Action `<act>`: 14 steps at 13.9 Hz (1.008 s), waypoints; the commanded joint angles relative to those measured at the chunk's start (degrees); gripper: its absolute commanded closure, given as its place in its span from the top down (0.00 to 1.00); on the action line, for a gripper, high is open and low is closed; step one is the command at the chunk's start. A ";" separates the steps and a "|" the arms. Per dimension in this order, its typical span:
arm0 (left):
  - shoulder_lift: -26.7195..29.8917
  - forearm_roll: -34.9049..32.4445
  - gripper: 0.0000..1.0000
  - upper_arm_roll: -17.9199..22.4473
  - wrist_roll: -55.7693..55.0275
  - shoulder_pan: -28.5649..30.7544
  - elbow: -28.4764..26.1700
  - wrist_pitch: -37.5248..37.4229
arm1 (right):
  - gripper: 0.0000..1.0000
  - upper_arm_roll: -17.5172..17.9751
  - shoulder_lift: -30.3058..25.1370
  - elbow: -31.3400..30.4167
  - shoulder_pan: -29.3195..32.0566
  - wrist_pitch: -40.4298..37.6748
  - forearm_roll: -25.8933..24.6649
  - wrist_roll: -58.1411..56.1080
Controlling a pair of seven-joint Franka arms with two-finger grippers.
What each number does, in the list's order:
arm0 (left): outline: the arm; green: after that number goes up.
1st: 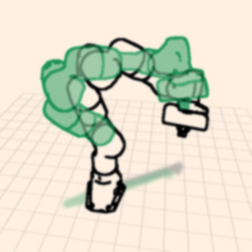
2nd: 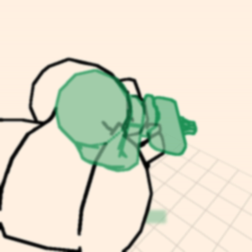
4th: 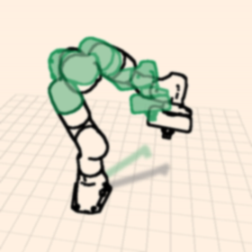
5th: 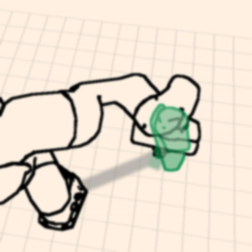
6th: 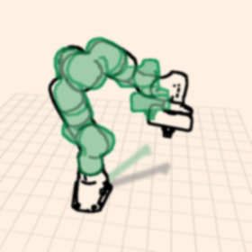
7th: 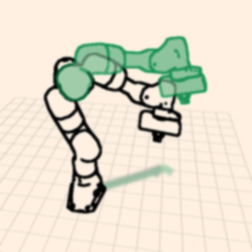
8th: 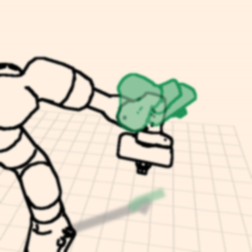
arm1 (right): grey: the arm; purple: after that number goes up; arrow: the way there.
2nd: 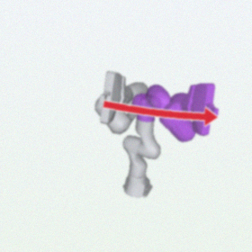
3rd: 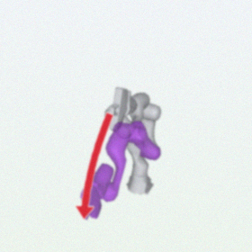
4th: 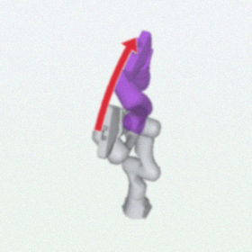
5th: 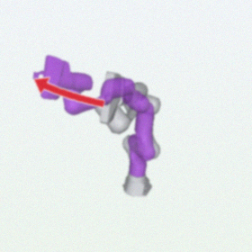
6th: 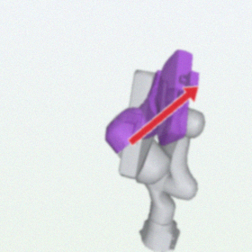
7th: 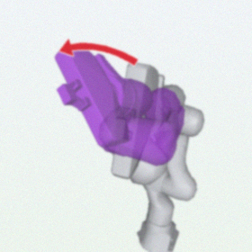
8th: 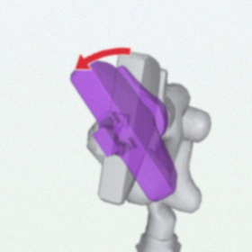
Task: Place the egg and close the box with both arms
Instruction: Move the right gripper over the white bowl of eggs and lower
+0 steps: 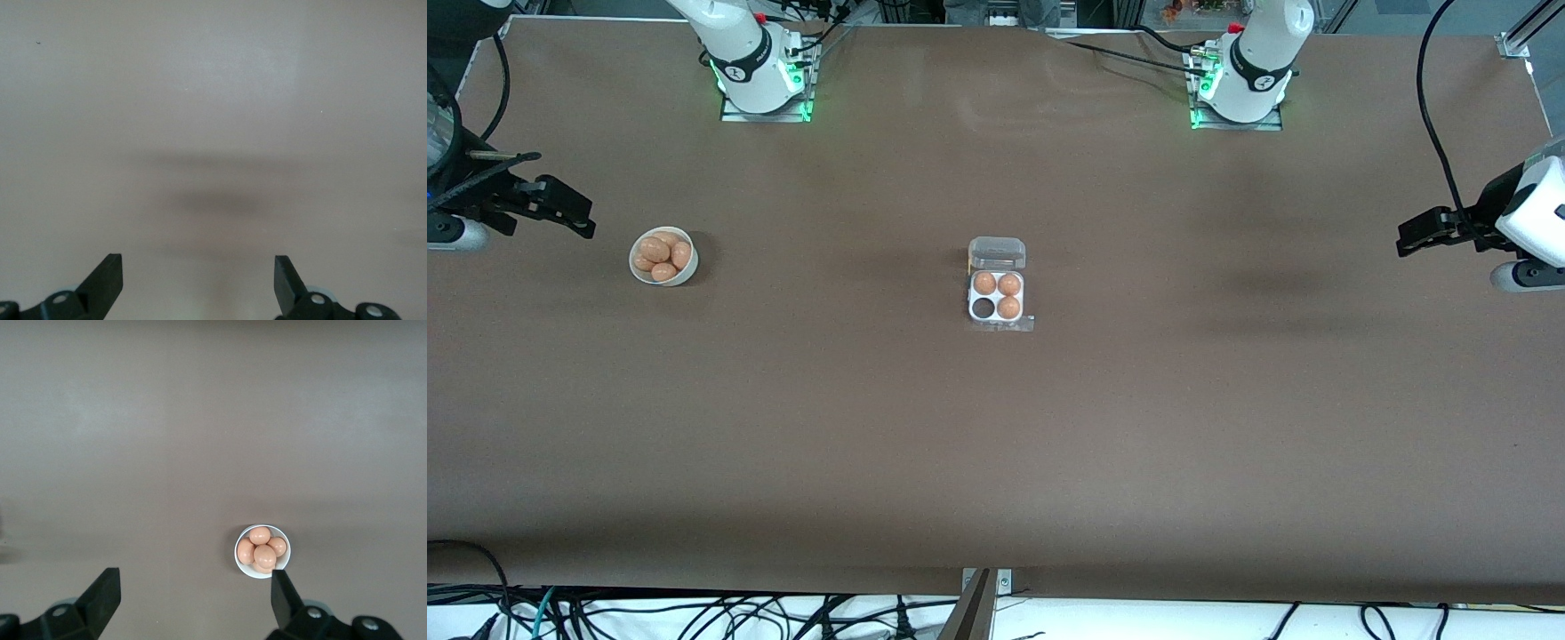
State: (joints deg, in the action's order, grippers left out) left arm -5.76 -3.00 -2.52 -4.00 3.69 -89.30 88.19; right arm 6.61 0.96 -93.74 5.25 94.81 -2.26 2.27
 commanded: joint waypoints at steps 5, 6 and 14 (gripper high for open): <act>-0.56 0.89 1.00 0.06 0.31 -0.18 1.50 -0.65 | 1.00 0.33 5.27 0.31 1.86 -8.04 -0.19 -0.60; -0.56 0.89 1.00 0.06 0.31 -0.27 1.50 -0.65 | 1.00 0.25 6.15 -0.03 2.48 -9.63 -0.63 -0.52; -0.57 0.81 1.00 0.06 0.31 -0.27 1.59 -0.65 | 1.00 -2.82 -1.30 -27.76 2.84 15.01 -3.54 -1.30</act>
State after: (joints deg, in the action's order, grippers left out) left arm -5.77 -3.00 -2.52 -4.00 3.64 -89.30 88.19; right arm 4.68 6.08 -110.22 7.84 101.89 -5.08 2.08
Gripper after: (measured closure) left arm 0.000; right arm 0.000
